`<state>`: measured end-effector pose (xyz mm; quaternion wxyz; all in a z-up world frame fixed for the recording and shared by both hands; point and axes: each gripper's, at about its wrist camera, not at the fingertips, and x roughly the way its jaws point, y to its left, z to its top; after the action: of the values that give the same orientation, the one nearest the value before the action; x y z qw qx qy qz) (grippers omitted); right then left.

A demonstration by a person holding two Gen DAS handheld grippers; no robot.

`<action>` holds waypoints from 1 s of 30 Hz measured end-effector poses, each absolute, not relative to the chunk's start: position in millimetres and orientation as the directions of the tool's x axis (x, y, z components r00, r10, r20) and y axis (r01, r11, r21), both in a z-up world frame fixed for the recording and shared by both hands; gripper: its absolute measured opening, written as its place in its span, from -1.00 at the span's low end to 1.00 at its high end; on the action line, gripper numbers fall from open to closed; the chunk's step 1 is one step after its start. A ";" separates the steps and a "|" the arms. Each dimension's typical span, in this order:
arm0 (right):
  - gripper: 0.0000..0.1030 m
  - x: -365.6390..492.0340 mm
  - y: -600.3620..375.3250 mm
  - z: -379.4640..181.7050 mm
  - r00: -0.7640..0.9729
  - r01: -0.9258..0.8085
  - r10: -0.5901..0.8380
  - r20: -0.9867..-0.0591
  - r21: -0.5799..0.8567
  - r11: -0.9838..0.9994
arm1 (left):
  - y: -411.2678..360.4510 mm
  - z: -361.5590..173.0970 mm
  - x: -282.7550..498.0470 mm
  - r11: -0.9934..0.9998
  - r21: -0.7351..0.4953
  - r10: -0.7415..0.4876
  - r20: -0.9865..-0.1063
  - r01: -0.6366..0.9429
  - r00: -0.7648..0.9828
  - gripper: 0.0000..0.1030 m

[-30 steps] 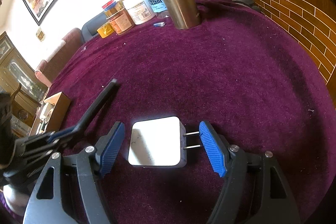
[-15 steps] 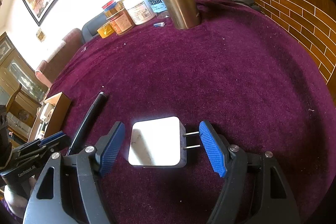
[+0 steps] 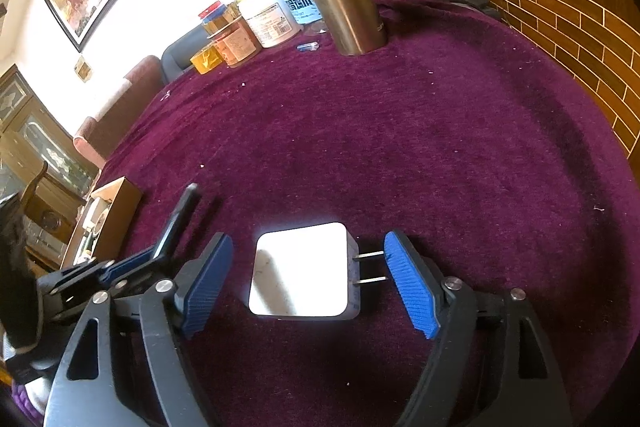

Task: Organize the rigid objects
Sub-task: 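Carry the black pen and charger into the tray and open both grippers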

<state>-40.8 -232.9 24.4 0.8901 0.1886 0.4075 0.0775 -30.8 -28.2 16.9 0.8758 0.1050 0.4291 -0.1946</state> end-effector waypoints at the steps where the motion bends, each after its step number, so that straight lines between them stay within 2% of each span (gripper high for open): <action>1: 0.57 -40.7 -232.6 24.4 0.656 0.015 0.291 -0.697 0.398 0.917 | -23.9 21.7 -37.5 0.905 -0.003 -0.265 -0.786 0.426 0.558 -0.79; 5: 0.60 -39.8 -230.3 24.5 0.654 0.013 0.284 -0.702 0.385 0.923 | 5.4 44.5 -61.8 0.910 -0.102 -0.336 -0.750 0.401 0.571 -0.78; 7: 0.60 -38.4 -222.6 25.3 0.644 0.014 0.247 -0.724 0.334 0.942 | 26.8 58.9 -76.1 0.914 -0.154 -0.364 -0.723 0.375 0.588 -0.78; 10: 0.59 -33.5 -196.8 25.9 0.604 0.013 0.109 -0.790 0.146 0.989 | 63.0 76.3 -96.9 0.922 -0.204 -0.374 -0.685 0.328 0.626 -0.78; 12: 0.28 -32.5 -184.2 25.6 0.593 0.038 -0.005 -0.805 0.022 0.999 | 95.0 85.6 -113.4 0.936 -0.215 -0.349 -0.662 0.279 0.663 -0.78; 13: 0.26 -32.7 -181.3 26.2 0.593 0.030 -0.011 -0.805 0.008 1.000 | 106.3 87.6 -117.8 0.942 -0.216 -0.336 -0.655 0.258 0.677 -0.78; 22: 0.26 -61.4 -164.1 53.2 0.623 -0.031 0.099 -0.776 0.102 0.994 | 223.7 74.3 -152.2 0.957 -0.291 -0.204 -0.643 0.011 0.738 -0.78; 30: 0.26 -92.7 -70.4 99.7 0.625 -0.298 0.312 -0.715 0.150 0.943 | 245.7 42.3 -139.0 0.949 -0.310 -0.177 -0.683 -0.062 0.708 -0.77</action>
<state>-92.7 -70.4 99.7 0.9014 0.0085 0.3985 0.1692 -139.0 245.7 42.3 0.9108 -0.1569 0.3807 -0.0317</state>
